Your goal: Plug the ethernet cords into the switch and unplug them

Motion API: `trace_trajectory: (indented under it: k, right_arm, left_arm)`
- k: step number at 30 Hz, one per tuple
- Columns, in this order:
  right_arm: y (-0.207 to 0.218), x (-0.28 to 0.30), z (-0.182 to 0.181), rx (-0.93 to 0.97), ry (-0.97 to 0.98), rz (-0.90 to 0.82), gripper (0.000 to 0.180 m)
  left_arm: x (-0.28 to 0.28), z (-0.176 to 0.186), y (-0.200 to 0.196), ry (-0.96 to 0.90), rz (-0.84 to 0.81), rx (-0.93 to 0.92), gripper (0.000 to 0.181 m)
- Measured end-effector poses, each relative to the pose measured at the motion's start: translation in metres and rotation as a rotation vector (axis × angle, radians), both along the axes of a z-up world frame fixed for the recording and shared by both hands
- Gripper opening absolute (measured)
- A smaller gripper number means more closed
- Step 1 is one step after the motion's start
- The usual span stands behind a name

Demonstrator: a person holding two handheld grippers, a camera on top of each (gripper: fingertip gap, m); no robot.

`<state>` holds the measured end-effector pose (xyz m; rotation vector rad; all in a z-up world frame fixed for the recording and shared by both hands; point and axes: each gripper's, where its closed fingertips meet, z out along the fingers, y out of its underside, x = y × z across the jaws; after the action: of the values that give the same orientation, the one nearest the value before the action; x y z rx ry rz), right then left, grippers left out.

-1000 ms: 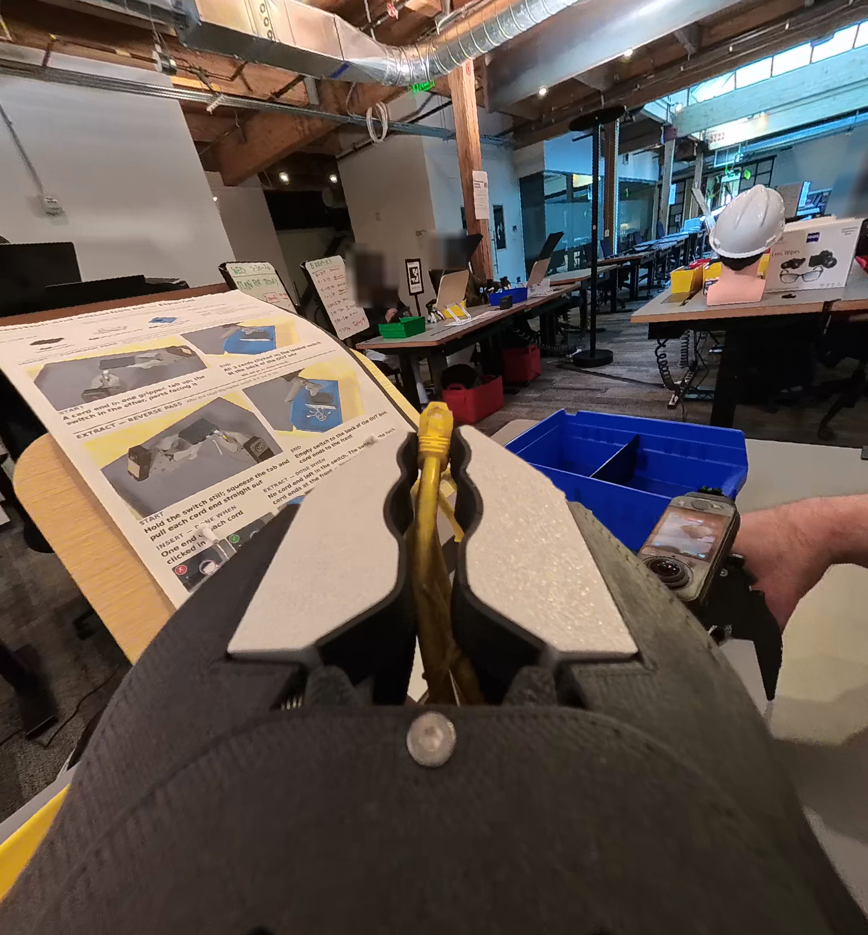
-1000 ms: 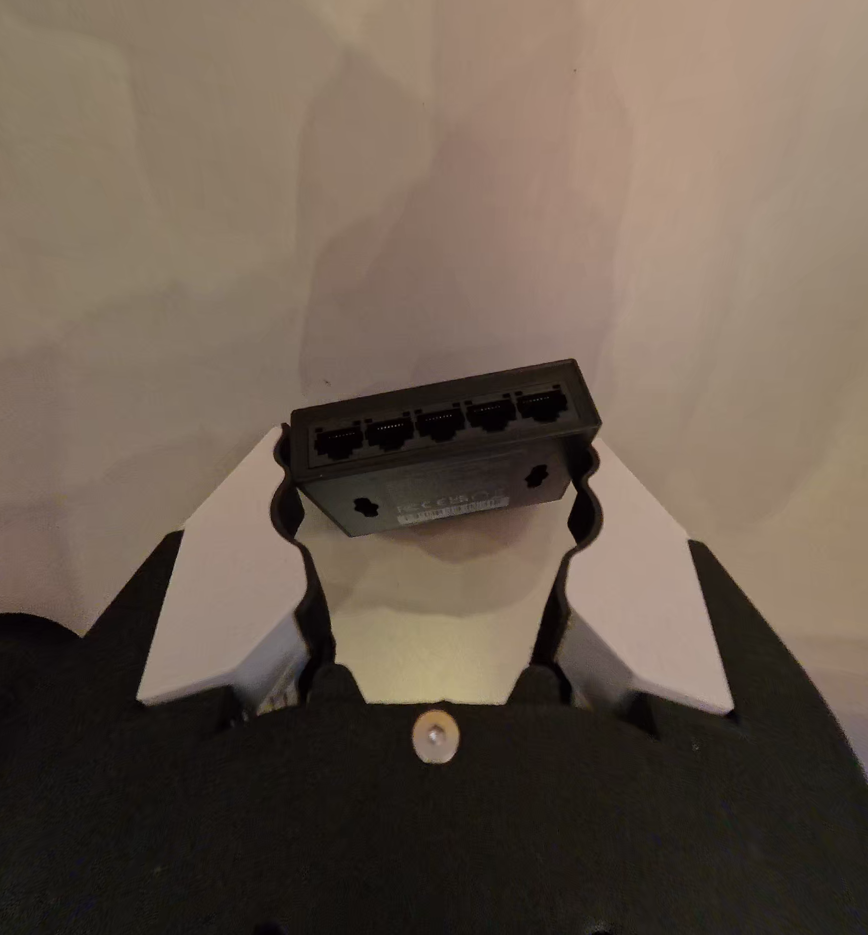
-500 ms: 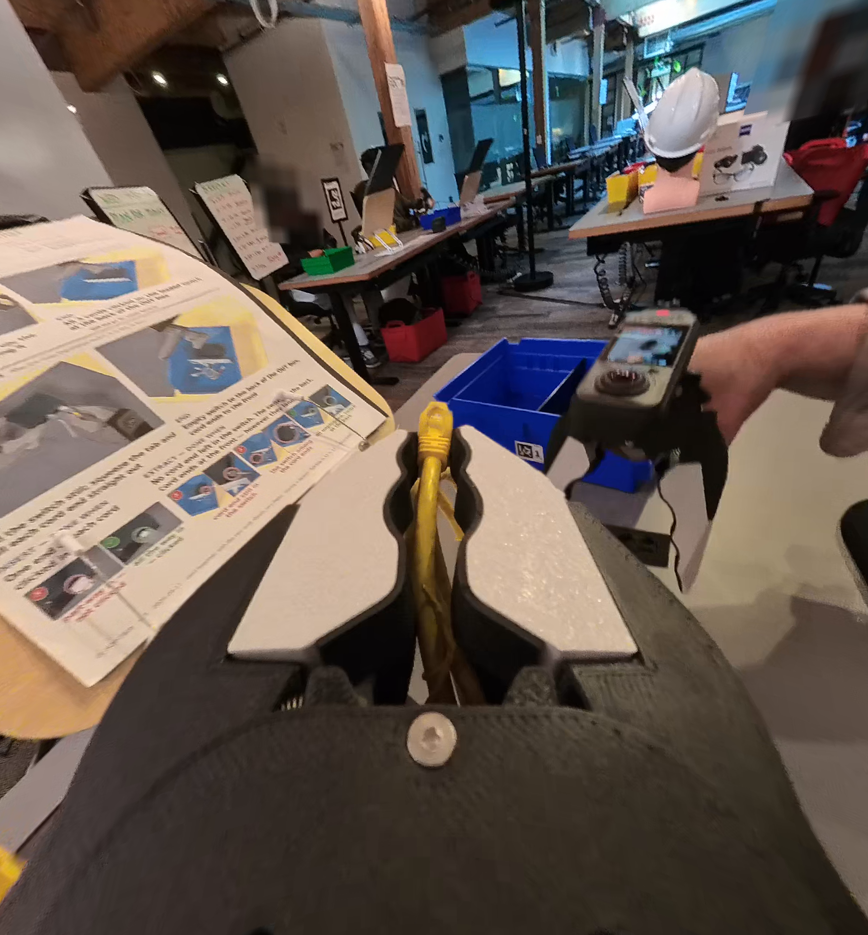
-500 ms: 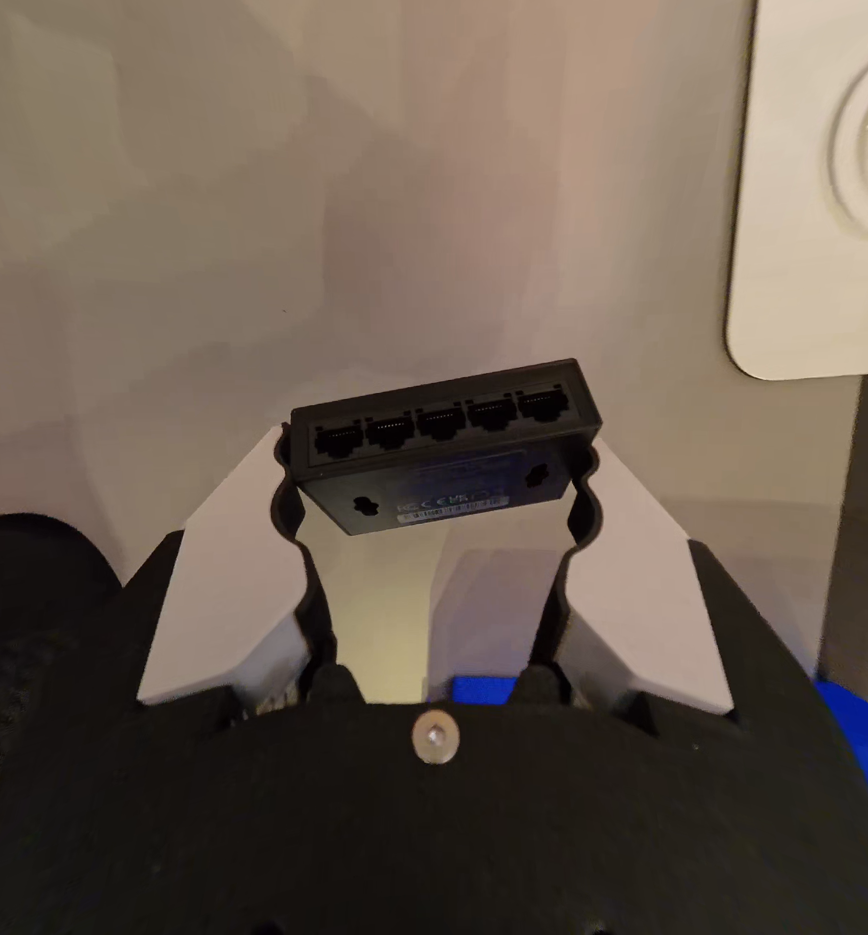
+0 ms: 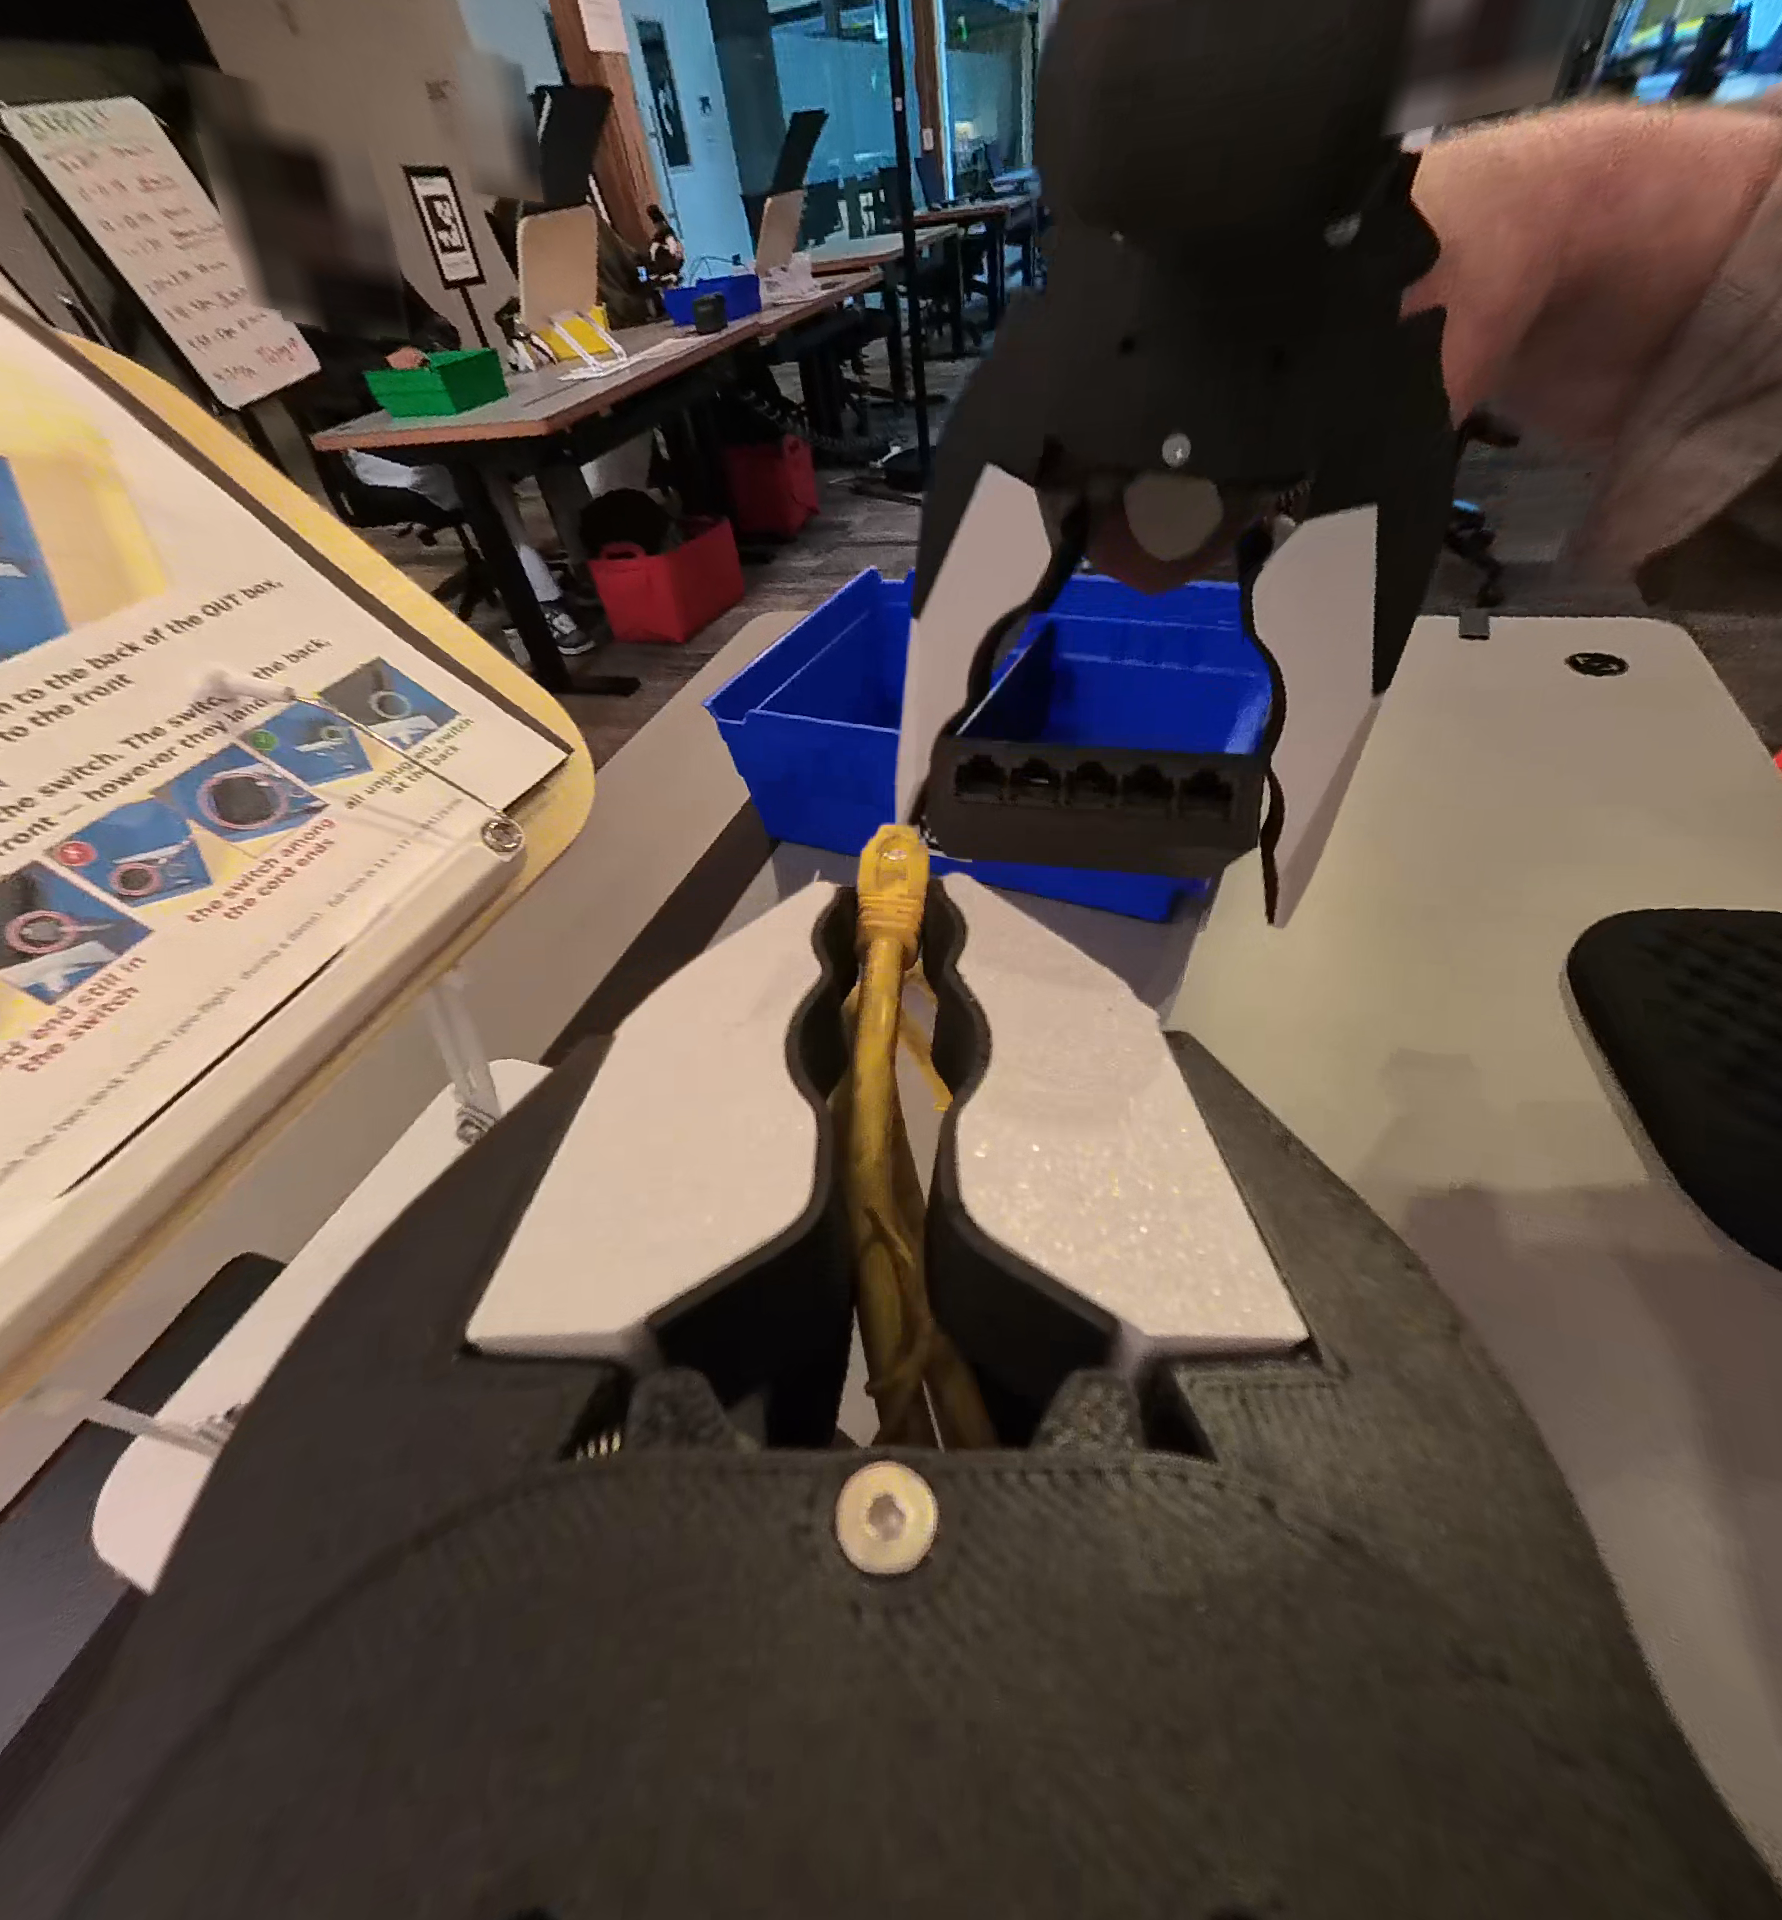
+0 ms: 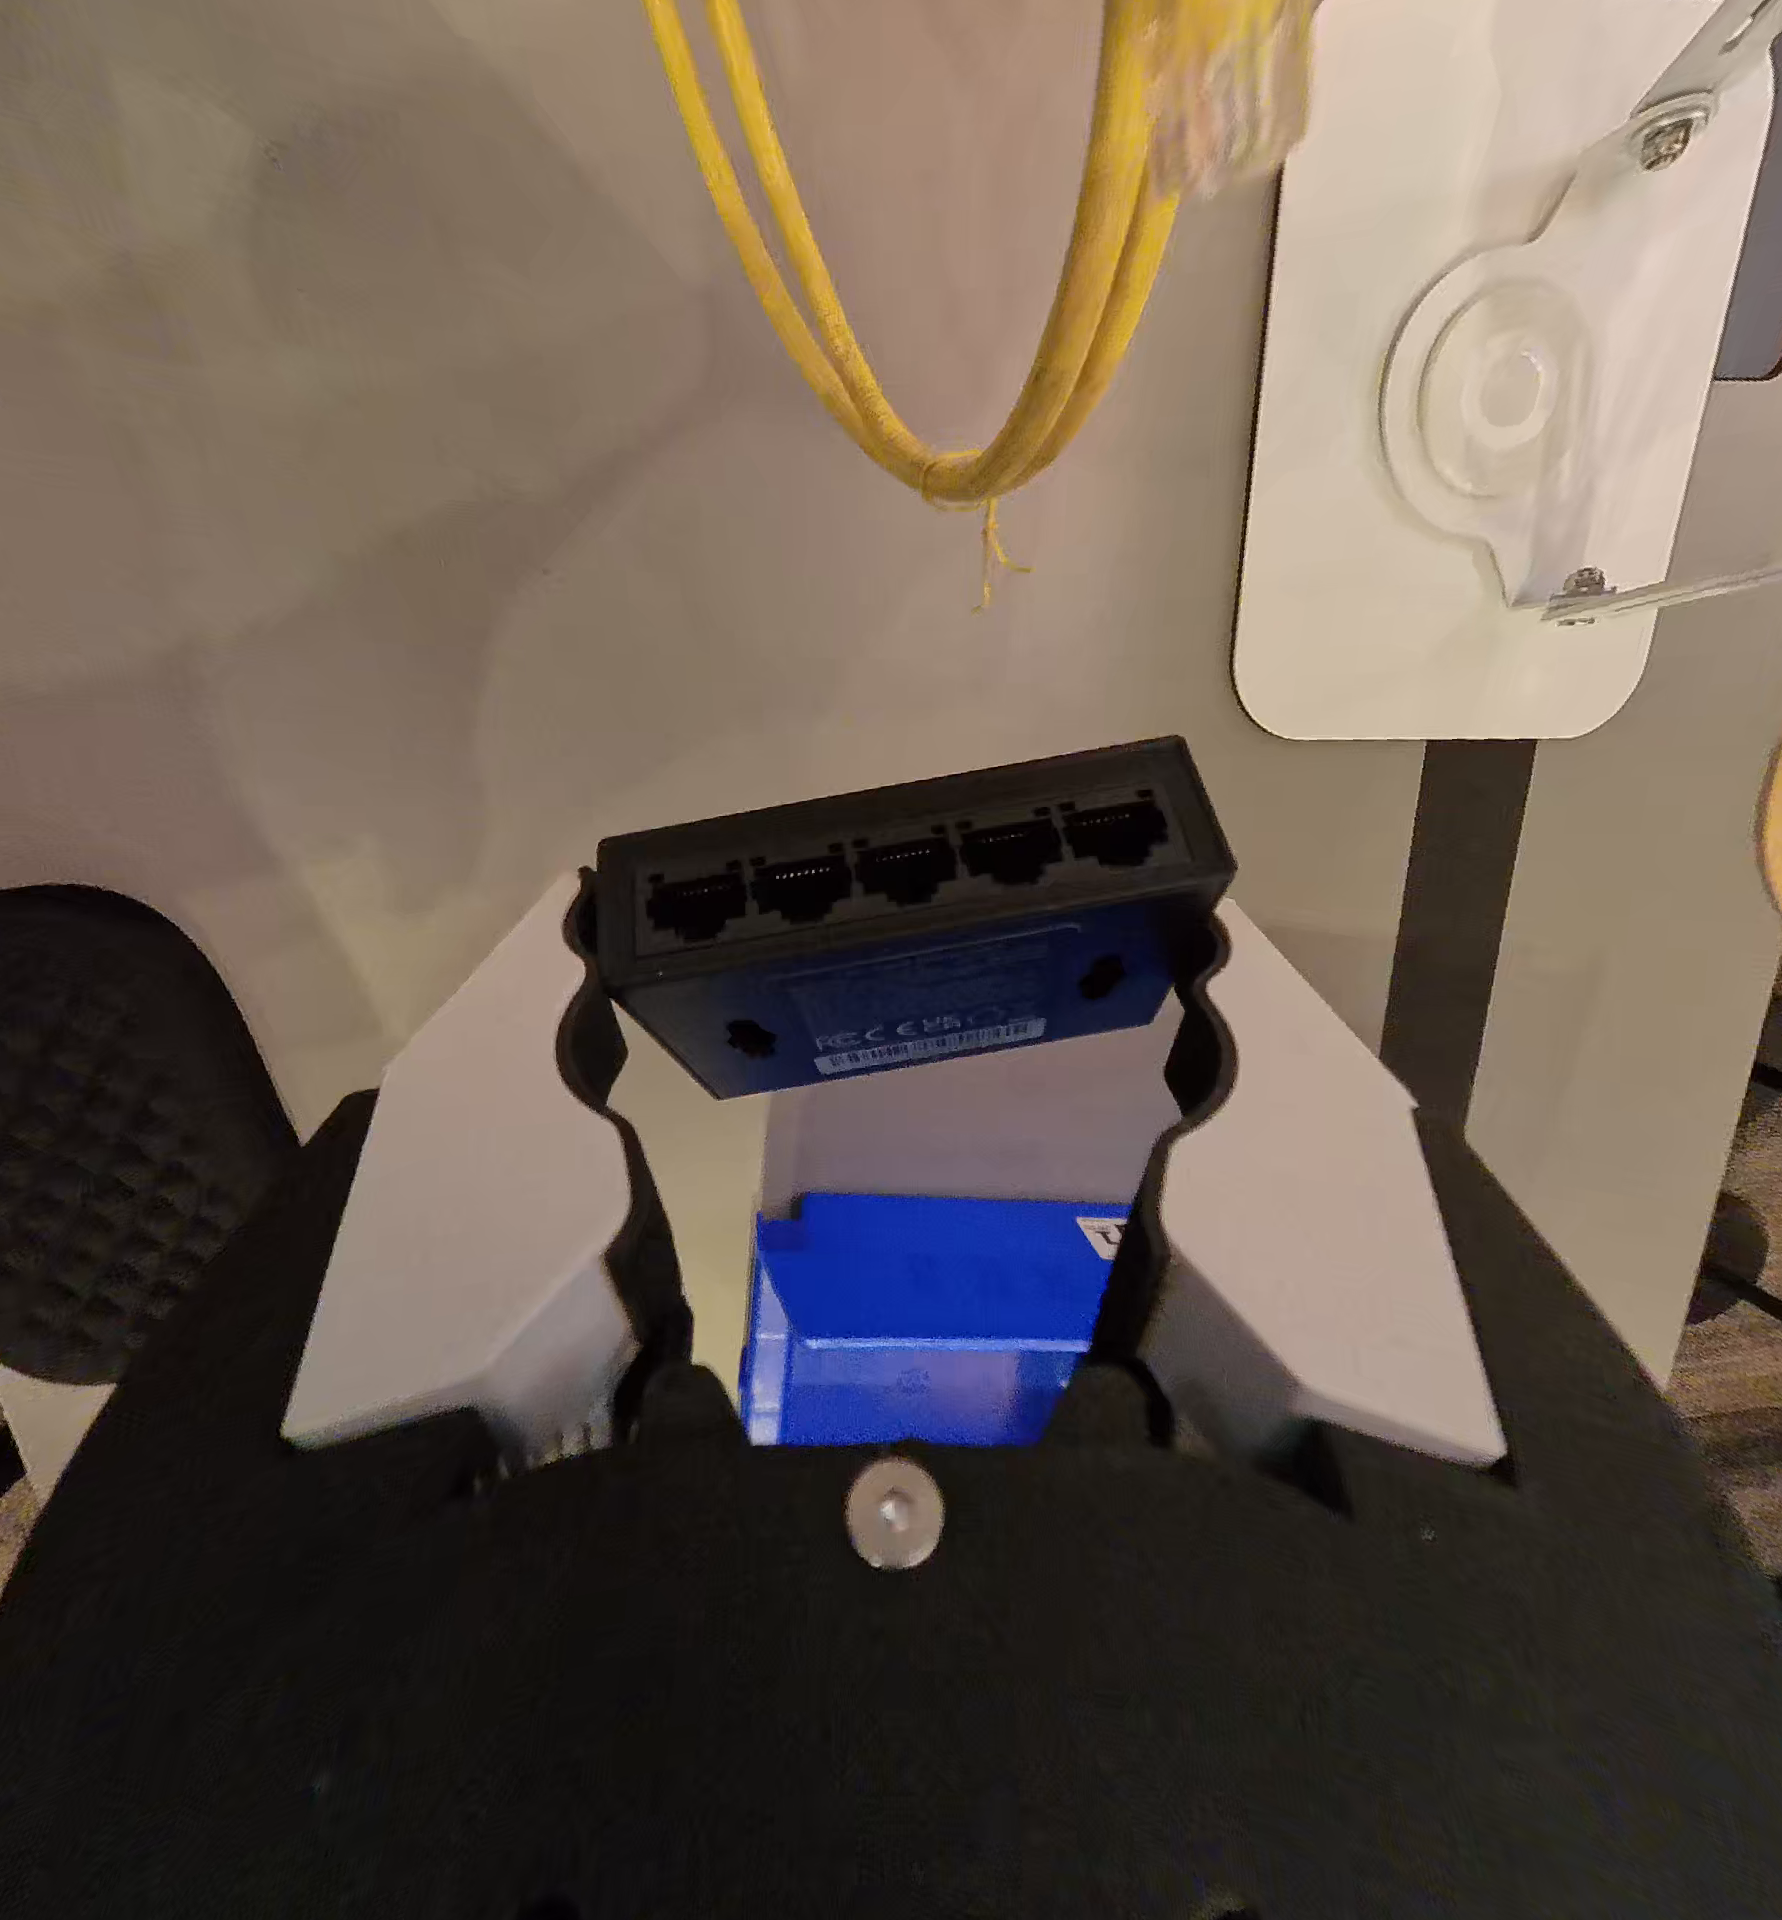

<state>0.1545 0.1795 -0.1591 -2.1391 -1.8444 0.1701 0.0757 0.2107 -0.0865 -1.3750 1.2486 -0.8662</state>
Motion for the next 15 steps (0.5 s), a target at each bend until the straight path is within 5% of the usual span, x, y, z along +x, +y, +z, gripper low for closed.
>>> trace_trajectory:
  k: [1,15]
  right_arm:
    - [0.001,0.000,0.001,0.000,-0.009,0.007,0.108]
    - [-0.001,0.010,0.013,0.030,-0.186,0.113,0.107]
  left_arm:
    - [0.002,-0.002,-0.002,0.006,-0.007,-0.001,0.013]
    - [0.023,-0.002,-0.024,-0.021,-0.089,-0.045,0.013]
